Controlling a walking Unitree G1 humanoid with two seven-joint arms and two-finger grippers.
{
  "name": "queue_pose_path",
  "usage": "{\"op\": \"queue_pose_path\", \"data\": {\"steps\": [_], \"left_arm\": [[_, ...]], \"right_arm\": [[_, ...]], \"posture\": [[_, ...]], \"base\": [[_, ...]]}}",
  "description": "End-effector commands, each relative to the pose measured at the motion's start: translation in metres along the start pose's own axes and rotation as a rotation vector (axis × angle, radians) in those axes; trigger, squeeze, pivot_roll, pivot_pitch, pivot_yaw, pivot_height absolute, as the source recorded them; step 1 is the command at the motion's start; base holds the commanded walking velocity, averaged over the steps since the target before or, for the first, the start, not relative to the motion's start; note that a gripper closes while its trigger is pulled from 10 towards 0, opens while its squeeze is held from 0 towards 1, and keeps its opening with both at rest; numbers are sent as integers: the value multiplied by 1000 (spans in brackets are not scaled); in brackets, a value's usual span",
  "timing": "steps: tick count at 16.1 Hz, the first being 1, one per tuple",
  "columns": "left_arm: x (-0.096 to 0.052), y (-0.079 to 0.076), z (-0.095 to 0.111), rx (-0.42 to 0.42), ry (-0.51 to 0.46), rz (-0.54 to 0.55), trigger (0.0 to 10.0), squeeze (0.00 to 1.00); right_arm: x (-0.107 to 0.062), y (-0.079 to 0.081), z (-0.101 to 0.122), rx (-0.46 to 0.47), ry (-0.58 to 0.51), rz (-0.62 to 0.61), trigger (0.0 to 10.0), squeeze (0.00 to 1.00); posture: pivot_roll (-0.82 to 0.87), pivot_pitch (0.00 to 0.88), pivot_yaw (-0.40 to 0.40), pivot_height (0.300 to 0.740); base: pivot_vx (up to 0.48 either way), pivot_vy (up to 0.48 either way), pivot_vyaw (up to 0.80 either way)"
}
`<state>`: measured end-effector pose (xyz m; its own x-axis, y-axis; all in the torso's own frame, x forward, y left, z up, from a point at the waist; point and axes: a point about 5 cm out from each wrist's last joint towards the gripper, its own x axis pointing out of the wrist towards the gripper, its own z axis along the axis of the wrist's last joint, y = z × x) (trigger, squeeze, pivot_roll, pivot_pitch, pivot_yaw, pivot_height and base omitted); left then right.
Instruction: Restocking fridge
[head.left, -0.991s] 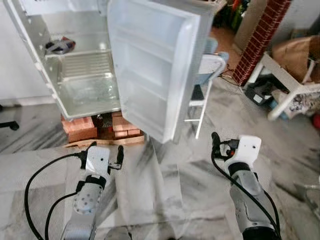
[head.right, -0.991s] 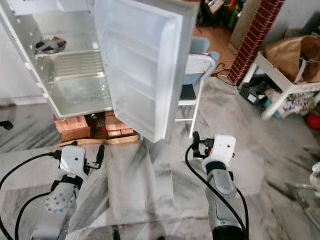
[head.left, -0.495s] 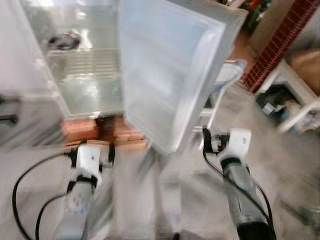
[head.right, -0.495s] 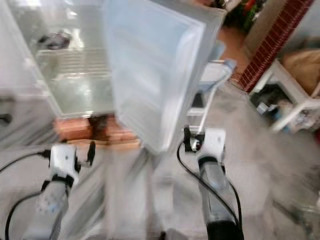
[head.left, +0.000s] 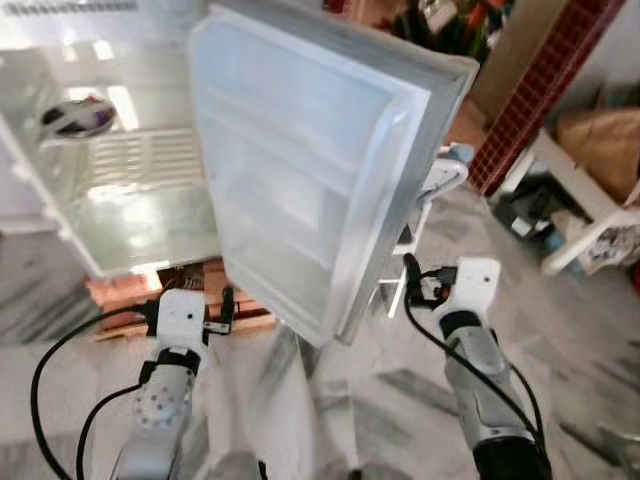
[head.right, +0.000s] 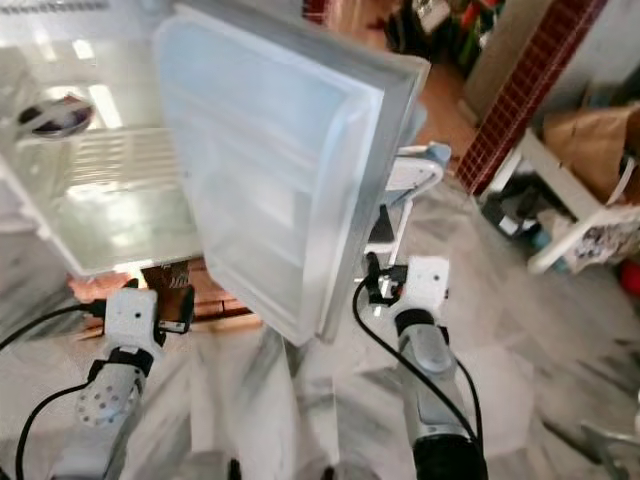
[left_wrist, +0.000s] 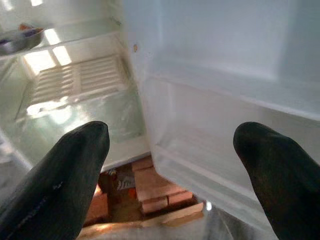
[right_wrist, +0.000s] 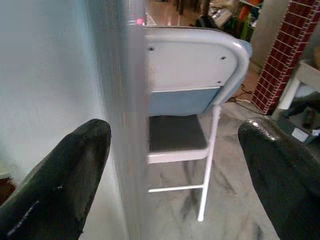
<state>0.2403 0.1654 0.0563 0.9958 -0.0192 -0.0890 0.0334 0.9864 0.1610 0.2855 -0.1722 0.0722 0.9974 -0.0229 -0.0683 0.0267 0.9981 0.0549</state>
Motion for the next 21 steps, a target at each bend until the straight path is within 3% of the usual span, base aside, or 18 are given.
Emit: {"op": "queue_pose_path", "data": {"steps": [1, 5, 8, 11, 15, 19, 21], "left_arm": [[-1, -7, -1, 5, 14, -26, 10000, 0], [2, -13, -3, 17, 39, -107, 10000, 0], [14, -18, 2, 47, 26, -148, 10000, 0], [18, -16, 5, 44, 15, -127, 10000, 0], [10, -16, 3, 28, 22, -105, 10000, 0], [5, -16, -2, 26, 37, -83, 10000, 0], [1, -14, -5, 40, 41, -54, 10000, 0]], "right_arm": [[-1, -12, -1, 4, 2, -42, 10000, 0], [-9, -14, -6, 30, 7, -87, 10000, 0], [-22, -19, -16, 45, 37, -114, 10000, 0], [-19, -16, -13, 20, 32, -76, 10000, 0], [-1, -11, -3, 22, 14, -46, 10000, 0], [-2, -3, -4, 15, 20, 23, 10000, 0], [-1, 0, -2, -16, 12, 59, 10000, 0]], "posture": [[137, 73, -41, 740], [102, 78, 11, 740], [56, 83, 39, 740], [61, 84, 24, 740], [102, 92, -8, 740], [107, 98, -27, 740], [113, 99, -36, 740]], "base": [[0, 0, 0], [0, 0, 0], [0, 0, 0], [0, 0, 0], [0, -457, 0], [0, -439, 0], [0, -142, 800]]}}
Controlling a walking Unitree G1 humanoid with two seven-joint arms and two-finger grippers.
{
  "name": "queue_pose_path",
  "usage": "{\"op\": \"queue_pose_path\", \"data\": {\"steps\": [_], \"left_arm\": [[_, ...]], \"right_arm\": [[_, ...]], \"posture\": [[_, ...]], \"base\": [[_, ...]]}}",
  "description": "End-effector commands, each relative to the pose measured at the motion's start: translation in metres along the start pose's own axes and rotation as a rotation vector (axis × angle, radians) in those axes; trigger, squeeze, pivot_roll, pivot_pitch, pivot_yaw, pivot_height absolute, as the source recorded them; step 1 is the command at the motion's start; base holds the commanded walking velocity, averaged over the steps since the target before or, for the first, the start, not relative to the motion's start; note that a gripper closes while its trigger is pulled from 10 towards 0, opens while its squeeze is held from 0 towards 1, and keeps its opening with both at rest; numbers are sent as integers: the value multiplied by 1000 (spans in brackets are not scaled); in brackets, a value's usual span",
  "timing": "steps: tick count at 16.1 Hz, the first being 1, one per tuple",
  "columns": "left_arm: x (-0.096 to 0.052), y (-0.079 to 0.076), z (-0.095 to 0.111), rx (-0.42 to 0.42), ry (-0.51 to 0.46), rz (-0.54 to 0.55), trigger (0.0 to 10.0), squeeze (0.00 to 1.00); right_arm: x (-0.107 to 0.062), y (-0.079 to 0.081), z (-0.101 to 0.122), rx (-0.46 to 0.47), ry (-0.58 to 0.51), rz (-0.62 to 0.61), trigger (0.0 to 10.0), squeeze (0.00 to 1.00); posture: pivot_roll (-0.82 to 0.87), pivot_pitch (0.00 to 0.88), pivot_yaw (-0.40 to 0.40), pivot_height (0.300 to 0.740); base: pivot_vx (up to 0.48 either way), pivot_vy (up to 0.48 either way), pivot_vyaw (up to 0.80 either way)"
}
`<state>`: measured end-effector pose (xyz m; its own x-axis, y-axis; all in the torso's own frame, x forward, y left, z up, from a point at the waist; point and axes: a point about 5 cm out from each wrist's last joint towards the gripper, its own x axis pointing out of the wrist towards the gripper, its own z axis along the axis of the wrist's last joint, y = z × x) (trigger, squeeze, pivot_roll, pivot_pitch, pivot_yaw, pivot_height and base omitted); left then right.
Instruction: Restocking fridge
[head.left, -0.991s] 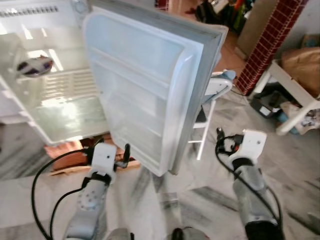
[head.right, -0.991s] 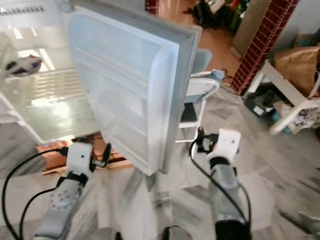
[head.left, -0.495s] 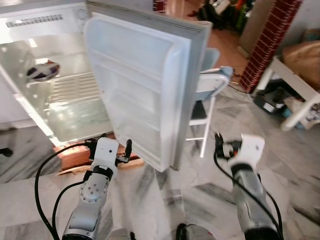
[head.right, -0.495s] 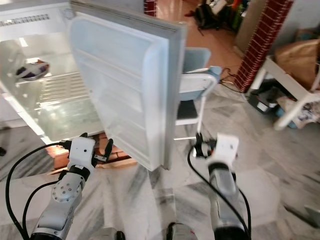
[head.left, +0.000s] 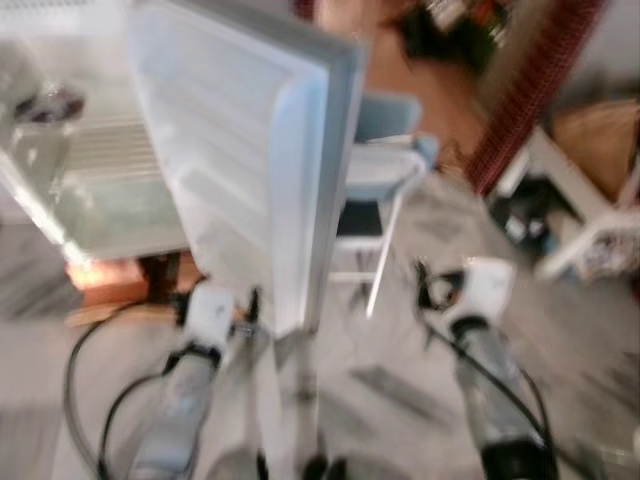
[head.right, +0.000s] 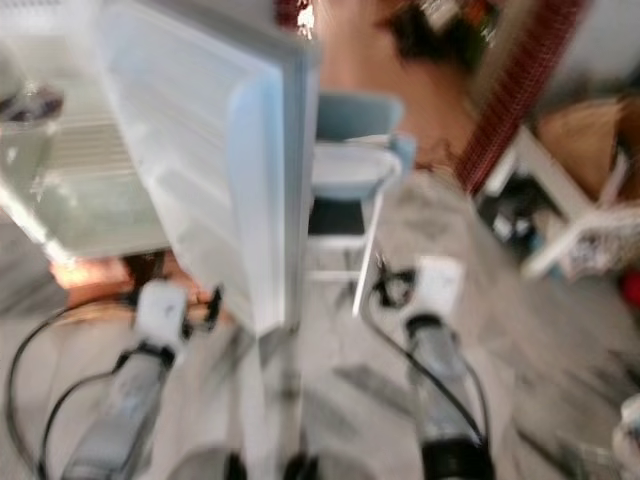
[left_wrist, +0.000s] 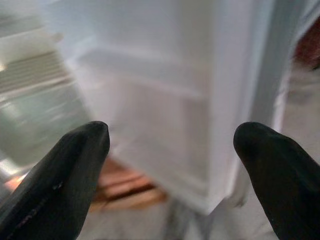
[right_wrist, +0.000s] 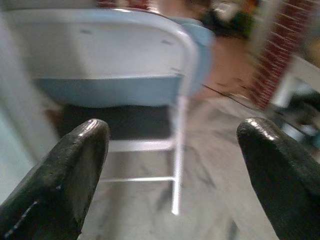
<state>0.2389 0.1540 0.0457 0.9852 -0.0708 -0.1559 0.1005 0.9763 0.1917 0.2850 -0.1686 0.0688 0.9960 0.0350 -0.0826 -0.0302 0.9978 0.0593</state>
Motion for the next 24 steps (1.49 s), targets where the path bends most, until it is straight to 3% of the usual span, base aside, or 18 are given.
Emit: {"op": "queue_pose_path", "data": {"steps": [1, 8, 11, 19, 24], "left_arm": [[0, 0, 3, -4, -15, 16, 10000, 0], [-5, 22, 1, -17, -16, 134, 10000, 0], [-6, 22, 1, -20, -27, 123, 10000, 0], [-4, 16, 3, -49, -37, 89, 10000, 0], [-10, 14, -1, -71, -6, 93, 10000, 0]], "right_arm": [[0, -3, 1, -13, -5, 2, 10000, 0], [2, -4, 0, -6, 3, 12, 10000, 0], [0, -7, -3, 4, 10, -21, 10000, 0], [-1, -8, -5, 3, 22, -25, 10000, 0], [0, -13, -4, -4, 21, -36, 10000, 0]], "posture": [[114, 99, -37, 740], [125, 98, -47, 740], [128, 93, -49, 740], [121, 91, -48, 740], [126, 92, -47, 740]], "base": [[0, 0, 800], [0, 0, 748], [0, 0, 0], [367, 0, 0], [0, 0, 0]]}}
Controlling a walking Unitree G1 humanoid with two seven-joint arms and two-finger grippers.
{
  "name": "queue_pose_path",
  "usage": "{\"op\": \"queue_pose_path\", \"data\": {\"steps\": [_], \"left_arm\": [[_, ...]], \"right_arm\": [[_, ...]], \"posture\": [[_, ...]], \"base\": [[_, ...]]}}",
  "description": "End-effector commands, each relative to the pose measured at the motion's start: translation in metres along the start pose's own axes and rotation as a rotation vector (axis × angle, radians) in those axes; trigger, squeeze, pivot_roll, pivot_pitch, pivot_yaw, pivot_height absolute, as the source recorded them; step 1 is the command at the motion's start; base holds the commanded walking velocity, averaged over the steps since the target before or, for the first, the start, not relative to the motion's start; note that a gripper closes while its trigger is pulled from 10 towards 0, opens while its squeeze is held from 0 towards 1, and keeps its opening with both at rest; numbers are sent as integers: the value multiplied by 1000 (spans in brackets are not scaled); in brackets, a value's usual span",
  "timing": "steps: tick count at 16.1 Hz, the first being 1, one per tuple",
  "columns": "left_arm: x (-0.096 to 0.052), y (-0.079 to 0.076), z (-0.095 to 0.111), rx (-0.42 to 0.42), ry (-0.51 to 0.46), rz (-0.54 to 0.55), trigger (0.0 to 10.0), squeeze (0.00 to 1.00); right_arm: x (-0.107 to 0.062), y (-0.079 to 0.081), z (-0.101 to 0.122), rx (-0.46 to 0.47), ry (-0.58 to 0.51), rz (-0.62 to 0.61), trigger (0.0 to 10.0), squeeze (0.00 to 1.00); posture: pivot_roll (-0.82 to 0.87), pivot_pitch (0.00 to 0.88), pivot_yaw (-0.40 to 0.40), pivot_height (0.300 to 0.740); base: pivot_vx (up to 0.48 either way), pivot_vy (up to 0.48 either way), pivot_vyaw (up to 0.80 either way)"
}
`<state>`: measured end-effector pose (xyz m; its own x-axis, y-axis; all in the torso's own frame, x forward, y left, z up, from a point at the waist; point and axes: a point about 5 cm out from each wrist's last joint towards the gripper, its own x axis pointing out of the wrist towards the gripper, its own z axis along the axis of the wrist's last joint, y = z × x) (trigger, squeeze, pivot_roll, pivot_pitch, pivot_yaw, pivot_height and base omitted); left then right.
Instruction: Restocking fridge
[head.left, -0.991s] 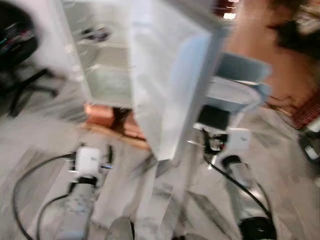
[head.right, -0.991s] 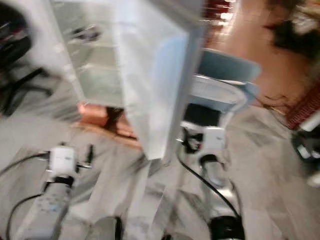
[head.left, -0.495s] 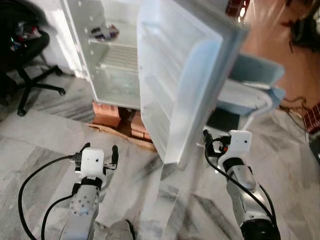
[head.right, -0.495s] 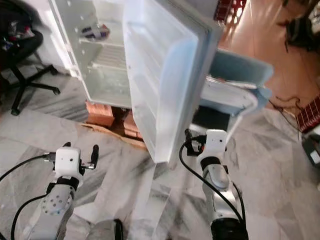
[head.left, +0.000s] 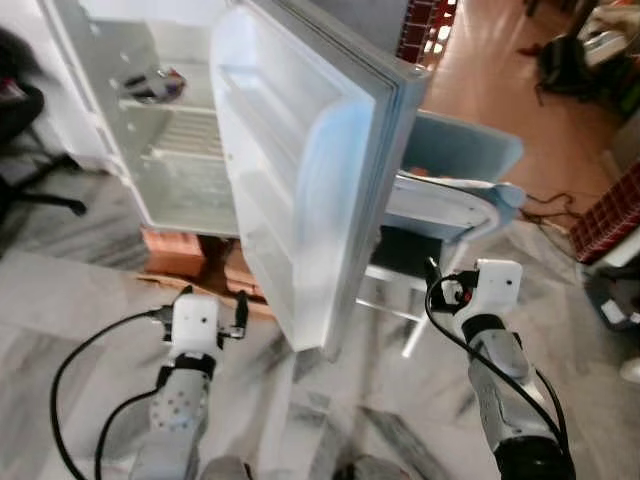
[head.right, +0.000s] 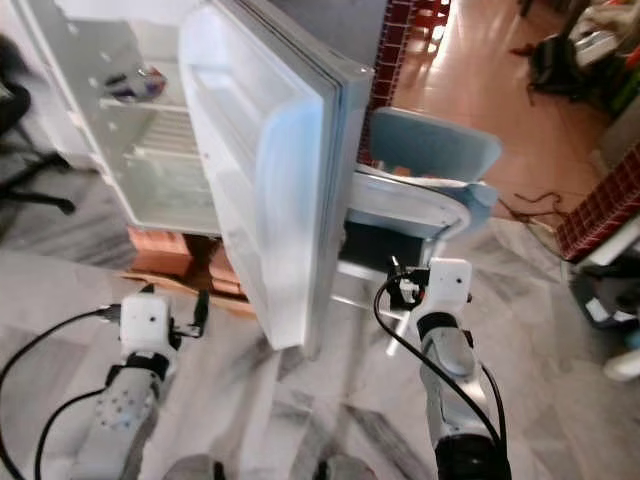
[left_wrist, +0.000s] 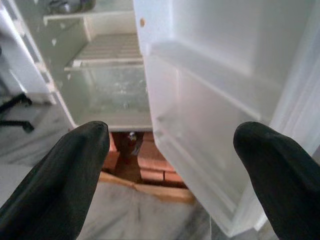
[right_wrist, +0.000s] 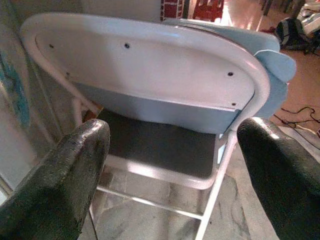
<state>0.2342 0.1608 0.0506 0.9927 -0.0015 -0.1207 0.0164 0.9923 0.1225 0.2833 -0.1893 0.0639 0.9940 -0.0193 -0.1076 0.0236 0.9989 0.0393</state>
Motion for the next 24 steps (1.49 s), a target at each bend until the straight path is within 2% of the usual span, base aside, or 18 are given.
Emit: {"op": "queue_pose_path", "data": {"steps": [1, 5, 7, 8, 9, 11, 13, 14, 15, 17, 19, 20, 21, 22, 23, 24], "left_arm": [[-6, 8, -4, 6, 25, 22, 10000, 0], [-24, 10, -12, 15, 57, 27, 10000, 0], [-24, 8, -11, 16, 65, 23, 10000, 0], [-23, 7, -10, 15, 67, 16, 10000, 0], [-21, 5, -10, 22, 70, 0, 10000, 0], [-21, 2, -9, 49, 58, -24, 10000, 0], [-21, 1, -9, 45, 59, -27, 10000, 0], [-21, 2, -10, 43, 65, -28, 10000, 0], [-20, 1, -10, 49, 63, -38, 10000, 0], [-20, -1, -10, 52, 62, -53, 10000, 0], [-21, 0, -10, 53, 63, -55, 10000, 0], [-21, 0, -10, 53, 64, -55, 10000, 0], [-21, 0, -11, 53, 66, -55, 10000, 0], [-22, 1, -11, 54, 66, -54, 10000, 0], [-22, 1, -11, 55, 68, -54, 10000, 0], [-22, 1, -11, 56, 70, -58, 10000, 0]], "right_arm": [[2, 6, 0, 11, 0, 16, 10000, 0], [9, 10, 1, 55, 15, 57, 10000, 0], [21, 22, 6, 91, 18, 106, 10000, 0], [31, 32, 11, 111, 18, 135, 10000, 0], [43, 44, 17, 94, 18, 174, 10000, 0], [53, 47, 21, 95, 28, 172, 10000, 0], [61, 50, 28, 151, 32, 181, 10000, 0], [65, 58, 35, 187, 18, 209, 10000, 0], [67, 74, 45, 296, -15, 309, 10000, 0], [58, 109, 69, 466, -104, 579, 10000, 0], [28, 142, 95, 636, -148, 938, 10000, 0], [6, 151, 107, 695, -154, 1120, 10000, 0], [-6, 153, 111, 720, -151, 1210, 10000, 0], [-16, 152, 110, 708, -128, 1276, 10000, 0], [-21, 149, 96, 622, -80, 1281, 10000, 0], [-20, 140, 72, 507, 10, 1204, 10000, 0]], "posture": [[126, 92, -47, 740], [138, 103, -47, 740], [145, 106, -47, 740], [147, 106, -46, 740], [157, 101, -48, 740], [166, 100, -50, 740], [171, 101, -53, 740], [173, 100, -51, 740], [173, 101, -49, 740], [174, 100, -47, 740], [176, 99, -48, 740], [178, 99, -48, 740], [179, 99, -48, 740], [179, 100, -47, 740], [177, 101, -46, 740], [176, 101, -44, 740]], "base": [[0, 0, 0], [0, 0, 0], [0, 0, 0], [0, 0, 0], [0, 0, 0], [0, 0, 0], [0, 0, 0], [0, 0, 0], [0, 0, 0], [0, 0, 0], [0, 0, 0], [0, 0, 0], [0, 0, 0], [0, 0, 0], [0, 0, 0], [0, 0, 0]]}}
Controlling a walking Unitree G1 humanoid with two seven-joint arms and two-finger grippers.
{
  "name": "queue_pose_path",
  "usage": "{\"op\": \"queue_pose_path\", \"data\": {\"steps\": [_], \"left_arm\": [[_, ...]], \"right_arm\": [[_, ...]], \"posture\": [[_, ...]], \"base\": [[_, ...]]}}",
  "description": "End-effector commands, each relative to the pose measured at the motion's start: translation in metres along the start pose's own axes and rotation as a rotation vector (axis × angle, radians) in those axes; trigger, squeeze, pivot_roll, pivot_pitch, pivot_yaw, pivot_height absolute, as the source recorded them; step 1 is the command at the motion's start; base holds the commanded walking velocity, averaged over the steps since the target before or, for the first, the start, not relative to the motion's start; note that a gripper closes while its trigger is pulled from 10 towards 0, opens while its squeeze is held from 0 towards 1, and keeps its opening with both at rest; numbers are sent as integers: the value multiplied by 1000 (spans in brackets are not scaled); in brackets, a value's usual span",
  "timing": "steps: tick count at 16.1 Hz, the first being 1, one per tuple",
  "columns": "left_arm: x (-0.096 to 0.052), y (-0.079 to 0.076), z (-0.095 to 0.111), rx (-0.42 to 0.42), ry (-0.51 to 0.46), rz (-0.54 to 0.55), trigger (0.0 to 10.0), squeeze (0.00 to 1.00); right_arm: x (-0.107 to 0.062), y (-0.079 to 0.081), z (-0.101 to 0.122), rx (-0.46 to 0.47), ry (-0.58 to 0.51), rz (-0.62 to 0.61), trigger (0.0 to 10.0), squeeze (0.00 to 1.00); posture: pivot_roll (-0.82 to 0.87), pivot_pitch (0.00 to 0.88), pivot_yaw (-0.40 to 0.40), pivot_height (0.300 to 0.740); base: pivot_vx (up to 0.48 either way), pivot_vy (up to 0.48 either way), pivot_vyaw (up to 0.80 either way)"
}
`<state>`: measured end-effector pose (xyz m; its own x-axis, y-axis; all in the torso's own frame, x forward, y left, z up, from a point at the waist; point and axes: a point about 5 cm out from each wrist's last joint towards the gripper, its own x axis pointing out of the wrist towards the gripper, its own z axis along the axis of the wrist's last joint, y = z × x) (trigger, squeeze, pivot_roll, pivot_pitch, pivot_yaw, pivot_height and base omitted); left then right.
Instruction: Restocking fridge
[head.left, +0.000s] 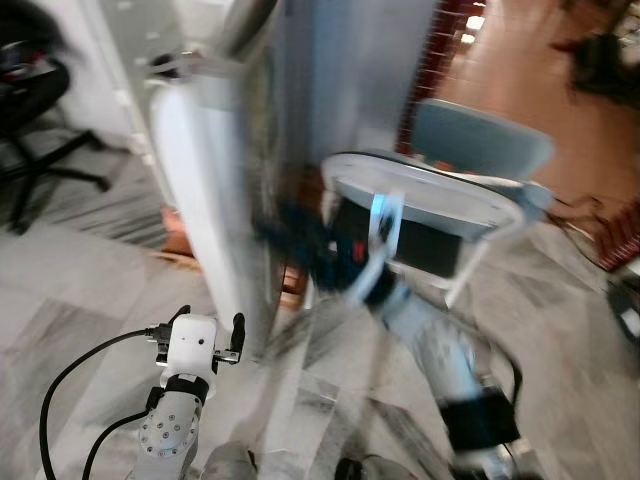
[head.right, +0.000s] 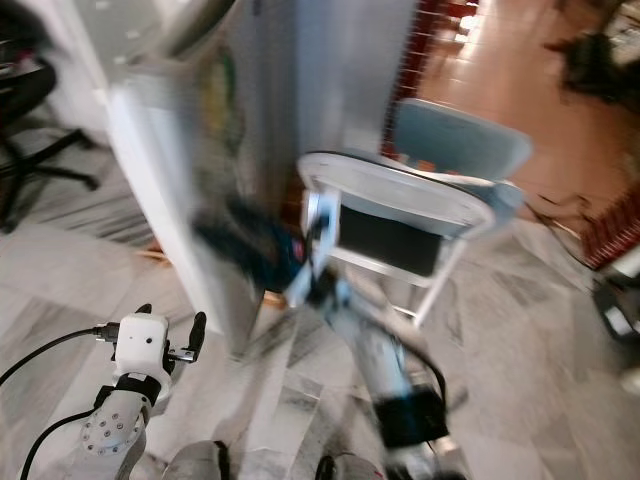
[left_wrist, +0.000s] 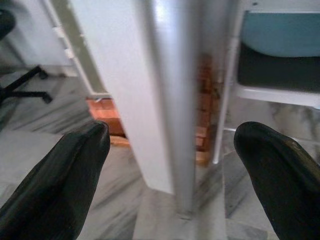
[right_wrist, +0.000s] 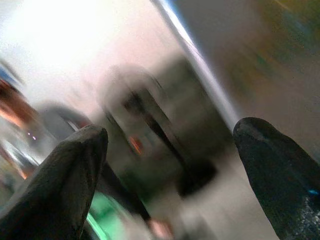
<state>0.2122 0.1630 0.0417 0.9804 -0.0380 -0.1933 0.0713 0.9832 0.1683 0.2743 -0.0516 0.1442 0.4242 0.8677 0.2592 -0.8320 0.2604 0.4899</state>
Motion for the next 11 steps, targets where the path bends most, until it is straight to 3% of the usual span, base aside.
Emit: {"op": "queue_pose_path", "data": {"steps": [1, 2, 5, 7, 9, 11], "left_arm": [[-1, 0, 0, 1, 3, -12, 10000, 0], [1, -1, 1, -21, 9, -18, 10000, 0], [7, -2, 5, -18, -2, -7, 10000, 0], [10, 3, 7, -18, -10, 45, 10000, 0], [10, 4, 8, -24, -19, 45, 10000, 0], [13, 6, 15, 33, -58, 38, 10000, 0]], "right_arm": [[-14, -11, -14, -58, 92, -92, 10000, 0], [-34, -19, -30, -113, 201, -186, 10000, 0], [-60, -26, -51, -148, 303, -335, 10000, 0], [-78, -43, -44, -232, 220, -586, 10000, 0], [-88, -50, -33, -296, 144, -732, 10000, 0], [-105, -58, -28, -323, 99, -922, 10000, 0]], "posture": [[177, 101, -43, 740], [176, 100, -45, 740], [177, 96, -55, 740], [172, 92, -62, 740], [167, 88, -62, 740], [168, 88, -69, 740]], "base": [[0, 0, 0], [0, 0, 0], [0, 0, 0], [0, 0, 0], [0, 0, 0], [0, 0, 0]]}}
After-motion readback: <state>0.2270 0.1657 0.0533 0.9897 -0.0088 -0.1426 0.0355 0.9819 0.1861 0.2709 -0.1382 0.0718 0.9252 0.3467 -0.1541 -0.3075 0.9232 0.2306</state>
